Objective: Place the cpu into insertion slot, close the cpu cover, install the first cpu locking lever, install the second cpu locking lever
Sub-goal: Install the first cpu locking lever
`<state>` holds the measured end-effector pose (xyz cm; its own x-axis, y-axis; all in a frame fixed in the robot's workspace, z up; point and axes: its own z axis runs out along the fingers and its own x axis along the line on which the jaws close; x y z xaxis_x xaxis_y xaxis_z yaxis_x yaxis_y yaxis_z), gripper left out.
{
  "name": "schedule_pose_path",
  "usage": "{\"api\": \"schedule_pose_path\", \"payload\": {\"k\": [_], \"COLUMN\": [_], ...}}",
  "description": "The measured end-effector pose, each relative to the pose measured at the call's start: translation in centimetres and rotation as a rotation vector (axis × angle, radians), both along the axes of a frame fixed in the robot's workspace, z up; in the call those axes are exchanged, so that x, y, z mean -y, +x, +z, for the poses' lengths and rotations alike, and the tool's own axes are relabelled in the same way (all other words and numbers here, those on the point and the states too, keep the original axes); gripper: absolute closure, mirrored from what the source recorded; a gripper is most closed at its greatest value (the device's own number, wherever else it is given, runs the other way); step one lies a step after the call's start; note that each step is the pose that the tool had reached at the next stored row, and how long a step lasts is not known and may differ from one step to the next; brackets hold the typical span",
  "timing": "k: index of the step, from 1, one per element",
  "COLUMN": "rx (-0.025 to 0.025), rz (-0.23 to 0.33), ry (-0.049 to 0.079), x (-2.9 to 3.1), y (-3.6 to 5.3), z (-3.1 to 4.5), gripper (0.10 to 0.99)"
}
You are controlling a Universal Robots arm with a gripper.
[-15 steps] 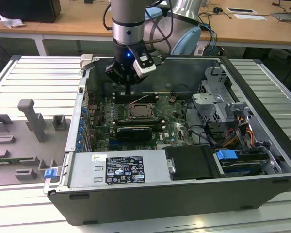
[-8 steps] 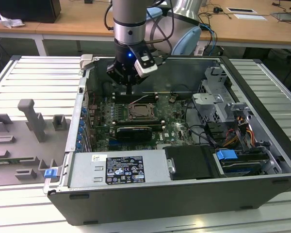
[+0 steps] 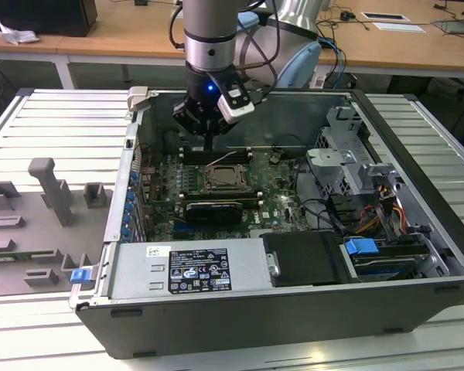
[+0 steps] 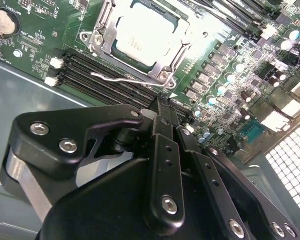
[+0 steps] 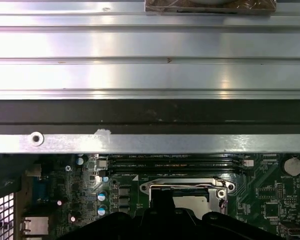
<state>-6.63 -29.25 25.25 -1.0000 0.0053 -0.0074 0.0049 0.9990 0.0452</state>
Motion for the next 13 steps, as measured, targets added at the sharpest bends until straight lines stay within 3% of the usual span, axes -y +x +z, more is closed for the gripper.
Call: {"api": "schedule_pose_path", "payload": {"k": [5, 7, 12, 13], "rx": [0.0000, 0.0000, -0.0003, -0.0001], "rz": [0.000, -0.001, -0.004, -0.004], "ry": [0.004, 0.026, 0.043, 0.062], "x": [0.00, 0.06, 0.11, 0.10], "y": [0.05, 0.06, 0.37, 0.42], "z": [-0.04, -0.20, -0.83, -0.88], "gripper": [0.980, 0.980, 0.980, 0.980]}}
